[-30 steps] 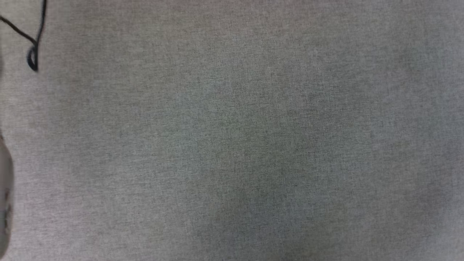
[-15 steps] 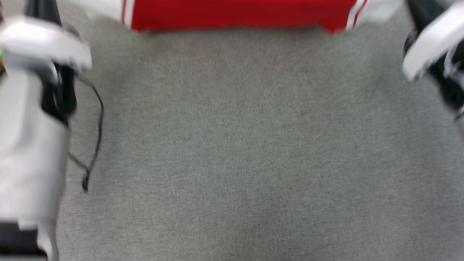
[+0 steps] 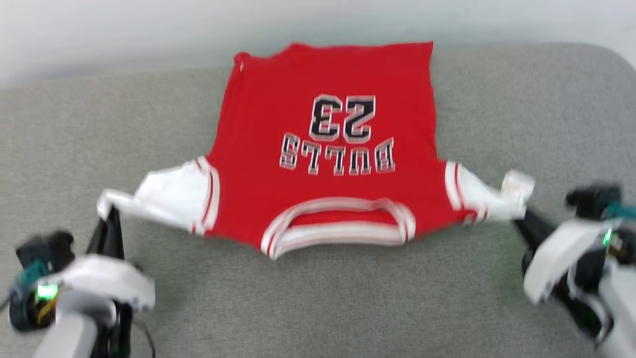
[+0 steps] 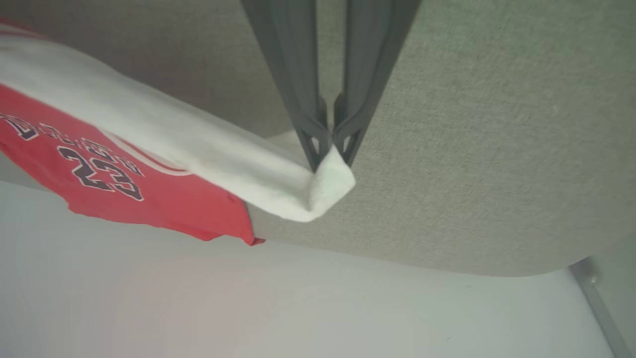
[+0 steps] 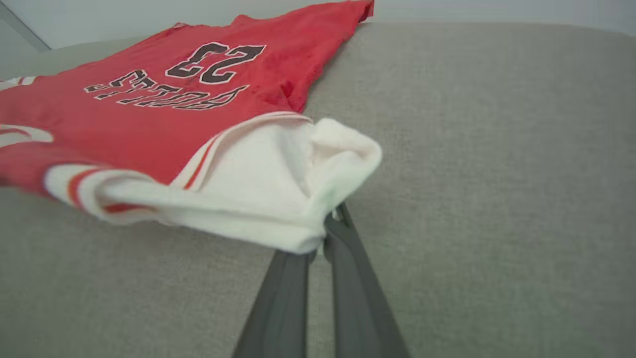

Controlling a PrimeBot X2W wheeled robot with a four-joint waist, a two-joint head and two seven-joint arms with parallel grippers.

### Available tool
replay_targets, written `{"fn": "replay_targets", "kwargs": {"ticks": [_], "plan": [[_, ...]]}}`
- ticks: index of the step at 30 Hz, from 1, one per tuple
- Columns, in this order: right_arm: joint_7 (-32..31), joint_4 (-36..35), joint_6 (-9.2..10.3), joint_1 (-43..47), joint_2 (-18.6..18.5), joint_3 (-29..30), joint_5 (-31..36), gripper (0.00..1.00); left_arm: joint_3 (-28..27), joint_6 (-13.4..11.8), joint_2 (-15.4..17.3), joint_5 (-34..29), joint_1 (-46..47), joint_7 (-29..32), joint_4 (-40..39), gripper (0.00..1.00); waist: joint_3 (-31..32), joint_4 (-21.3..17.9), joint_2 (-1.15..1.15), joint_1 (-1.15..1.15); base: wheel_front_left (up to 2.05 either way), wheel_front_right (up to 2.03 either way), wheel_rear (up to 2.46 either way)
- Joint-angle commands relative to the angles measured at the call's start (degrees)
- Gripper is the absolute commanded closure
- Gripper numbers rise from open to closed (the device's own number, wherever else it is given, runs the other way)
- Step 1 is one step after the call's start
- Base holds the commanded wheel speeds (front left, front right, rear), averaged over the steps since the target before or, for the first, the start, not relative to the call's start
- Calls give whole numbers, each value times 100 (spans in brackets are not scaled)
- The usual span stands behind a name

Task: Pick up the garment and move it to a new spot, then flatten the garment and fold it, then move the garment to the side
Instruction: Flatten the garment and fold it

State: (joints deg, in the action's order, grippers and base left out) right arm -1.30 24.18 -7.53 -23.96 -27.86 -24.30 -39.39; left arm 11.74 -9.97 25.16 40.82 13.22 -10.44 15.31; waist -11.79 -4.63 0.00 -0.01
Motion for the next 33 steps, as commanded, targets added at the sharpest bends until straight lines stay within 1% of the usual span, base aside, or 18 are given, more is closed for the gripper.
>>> {"fn": "replay_targets", "kwargs": {"ticks": [1, 4, 8, 11, 13, 14, 15, 16, 17, 20, 22, 25, 26, 29, 33], "plan": [[-73, -114, 8, 331, -27, 46, 102, 100, 2, -104, 89, -34, -293, 82, -160, 100, 217, 65, 0, 1, 0, 0, 0], [-301, -390, 8, 1054, 18, 253, 181, 100, 35, -323, 154, -33, -977, 258, -601, 100, 443, 125, 0, 1, 0, 0, 0], [-644, -762, 7, 2012, 123, 460, 291, 100, 75, -608, 79, 96, -1950, 423, -1098, 100, 744, 160, 0, 1, 0, 0, 0], [-961, -971, 8, 2612, 122, 595, 450, 100, 65, -777, 82, 143, -2438, 484, -1361, 100, 850, 196, 0, 1, 0, 0, 0], [-1232, -1098, 8, 2943, 208, 681, 472, 100, 129, -850, 143, 72, -2682, 537, -1512, 100, 880, 243, 0, 1, 0, 0, 0], [-1335, -1173, 8, 3021, 195, 745, 583, 92, 152, -880, 162, 40, -2742, 549, -1585, 100, 876, 262, 0, 1, 0, 0, 0], [-1383, -1282, 8, 3075, 240, 833, 601, 67, 155, -894, 150, 38, -2765, 537, -1665, 100, 869, 280, 0, 1, 0, 0, 0], [-1432, -1377, 8, 3126, 301, 924, 619, 35, 157, -914, 150, 27, -2762, 525, -1734, 100, 858, 298, 0, 1, 0, 0, 0], [-1499, -1460, 7, 3168, 332, 991, 685, 0, 168, -932, 166, -11, -2745, 530, -1776, 100, 852, 317, 0, 1, 0, 0, 0], [-1593, -1744, 6, 3056, 407, 1215, 766, 0, 237, -893, 177, -85, -2571, 509, -1927, 100, 819, 393, 0, 1, 0, 0, 0], [-1529, -1906, 6, 2797, 379, 1417, 795, 0, 287, -893, 153, -133, -2457, 518, -2009, 100, 771, 431, 0, 1, 0, 0, 0], [-1466, -1865, 6, 2382, 406, 1787, 784, 0, 375, -878, 100, -209, -2261, 500, -2138, 100, 612, 499, 0, 1, 0, 0, 0], [-1466, -1786, 6, 2163, 470, 1907, 708, 0, 389, -869, 77, -232, -2173, 469, -2190, 100, 538, 519, 0, 1, 0, 0, 0], [-1502, -1455, 6, 1355, 505, 2176, 657, 0, 460, -841, 22, -326, -1915, 414, -2352, 100, 197, 626, 0, 1, 0, 0, 0], [-1763, -670, 6, 203, 393, 2349, 570, 0, 612, -763, -94, -503, -1436, 282, -2567, 100, -348, 877, 0, 1, 0, 0, 0]]}}
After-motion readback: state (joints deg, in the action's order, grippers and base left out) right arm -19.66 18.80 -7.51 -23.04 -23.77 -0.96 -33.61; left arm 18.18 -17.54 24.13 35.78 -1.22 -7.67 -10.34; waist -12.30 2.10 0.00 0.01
